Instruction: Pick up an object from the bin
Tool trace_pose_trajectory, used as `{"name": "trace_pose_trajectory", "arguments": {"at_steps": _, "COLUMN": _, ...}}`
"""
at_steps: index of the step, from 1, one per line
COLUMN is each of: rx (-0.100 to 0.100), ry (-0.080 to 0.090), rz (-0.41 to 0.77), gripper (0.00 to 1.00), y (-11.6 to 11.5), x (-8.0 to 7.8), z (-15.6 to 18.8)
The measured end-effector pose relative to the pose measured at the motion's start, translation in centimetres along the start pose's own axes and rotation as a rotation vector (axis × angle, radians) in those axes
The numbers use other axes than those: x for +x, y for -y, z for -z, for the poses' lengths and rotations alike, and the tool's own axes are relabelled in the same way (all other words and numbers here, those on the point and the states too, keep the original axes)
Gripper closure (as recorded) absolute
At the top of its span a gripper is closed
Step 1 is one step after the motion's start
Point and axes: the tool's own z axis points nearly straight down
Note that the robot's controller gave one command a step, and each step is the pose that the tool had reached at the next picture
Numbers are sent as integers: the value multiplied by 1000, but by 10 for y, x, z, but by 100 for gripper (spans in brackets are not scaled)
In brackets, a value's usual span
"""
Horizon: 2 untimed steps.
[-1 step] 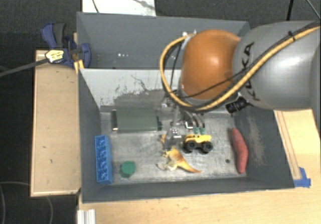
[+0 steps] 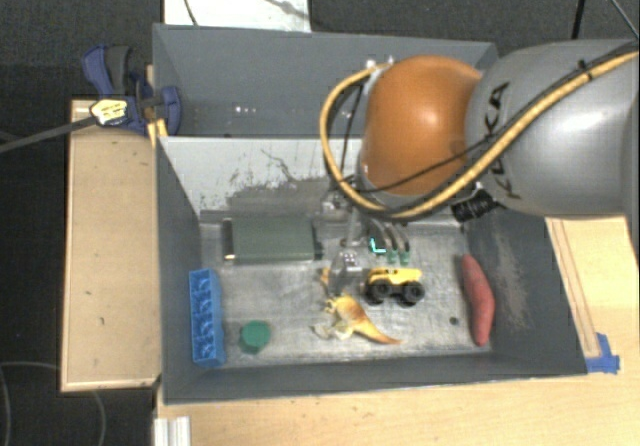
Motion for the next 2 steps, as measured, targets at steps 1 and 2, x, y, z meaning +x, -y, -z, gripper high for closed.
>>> {"name": "trace_pose_trajectory", "arguments": {"at_steps": 1, "rx": -2, "ry": 4, "rz": -34, "gripper": 0, "y": 8, "x": 4, "z": -5}}
{"name": "trace_pose_trajectory", "arguments": {"at_steps": 2, "rx": -1, "ry": 6, "rz": -108, "gripper": 0, "y": 39, "x": 21, "z": -58}}
